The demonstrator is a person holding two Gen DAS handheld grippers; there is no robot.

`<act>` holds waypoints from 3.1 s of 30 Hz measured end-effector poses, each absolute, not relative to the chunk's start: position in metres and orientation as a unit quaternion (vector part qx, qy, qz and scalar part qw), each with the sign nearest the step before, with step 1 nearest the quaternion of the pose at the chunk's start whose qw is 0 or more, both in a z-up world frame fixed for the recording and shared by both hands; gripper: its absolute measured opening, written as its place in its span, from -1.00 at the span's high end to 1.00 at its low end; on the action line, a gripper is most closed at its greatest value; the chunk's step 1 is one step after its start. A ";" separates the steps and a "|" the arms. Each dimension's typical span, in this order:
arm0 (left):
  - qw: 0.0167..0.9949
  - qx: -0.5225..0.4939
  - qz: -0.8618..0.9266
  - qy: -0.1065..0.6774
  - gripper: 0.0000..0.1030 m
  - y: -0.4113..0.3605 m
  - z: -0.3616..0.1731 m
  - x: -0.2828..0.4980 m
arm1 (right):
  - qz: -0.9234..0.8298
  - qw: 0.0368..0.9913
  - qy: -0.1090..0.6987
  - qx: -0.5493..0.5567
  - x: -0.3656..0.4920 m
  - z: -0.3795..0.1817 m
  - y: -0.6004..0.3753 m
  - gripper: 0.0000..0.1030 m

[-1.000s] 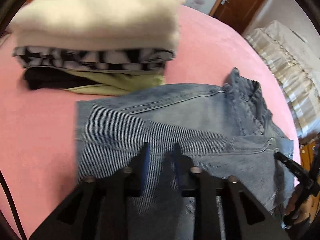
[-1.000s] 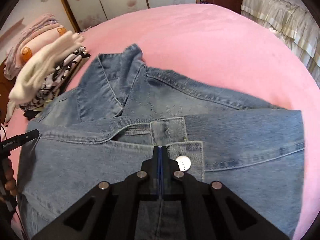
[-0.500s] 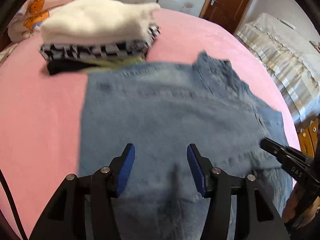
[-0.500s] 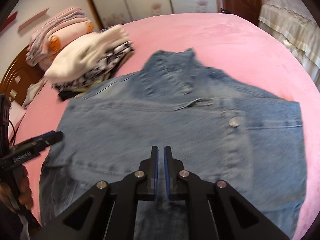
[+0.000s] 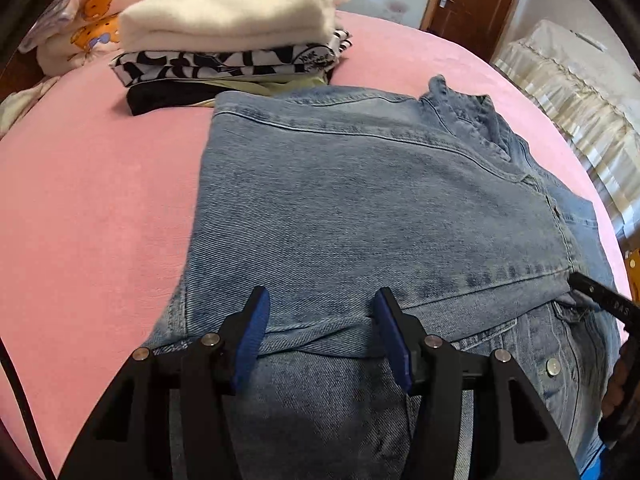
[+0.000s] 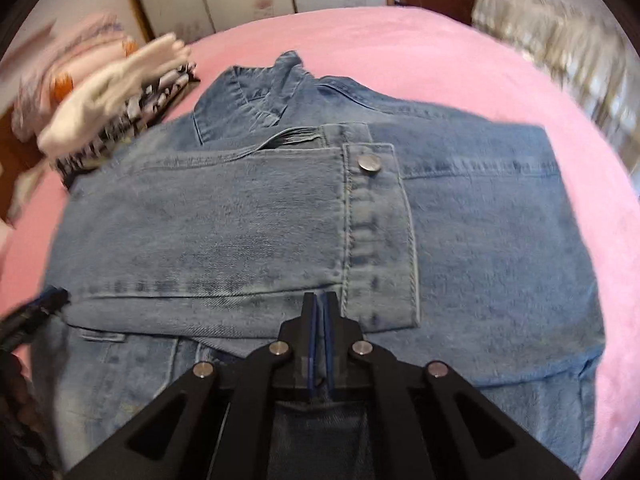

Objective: Fold large clothes

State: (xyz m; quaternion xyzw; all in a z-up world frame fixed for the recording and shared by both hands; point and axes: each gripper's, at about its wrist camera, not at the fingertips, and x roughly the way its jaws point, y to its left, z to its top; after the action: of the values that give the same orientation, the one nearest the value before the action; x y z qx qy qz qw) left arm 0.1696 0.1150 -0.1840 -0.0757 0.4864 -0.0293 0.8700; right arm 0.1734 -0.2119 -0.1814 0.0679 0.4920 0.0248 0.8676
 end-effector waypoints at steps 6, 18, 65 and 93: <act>0.868 -0.081 -0.011 0.490 -0.18 0.119 -0.170 0.161 | 0.009 0.869 0.491 0.056 0.162 -0.169 -0.203 0.89; 0.878 -0.100 -0.010 0.468 -0.44 0.138 -0.111 0.099 | 0.024 0.885 0.458 0.083 0.111 -0.114 -0.199 0.48; 0.810 -0.127 -0.085 0.566 -0.51 0.208 -0.198 -0.046 | -0.040 0.871 0.482 0.087 -0.092 -0.150 -0.313 -0.18; 0.785 -0.155 -0.173 0.574 -0.69 0.197 -0.218 -0.043 | 0.142 0.788 0.546 0.246 -0.093 -0.218 -0.395 0.24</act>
State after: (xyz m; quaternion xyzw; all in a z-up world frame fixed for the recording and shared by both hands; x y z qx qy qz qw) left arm -0.0432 0.1972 -0.2177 -0.1553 0.5741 -0.1734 0.7850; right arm -0.0930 -0.3949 -0.2177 0.2461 0.5459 0.1420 0.7882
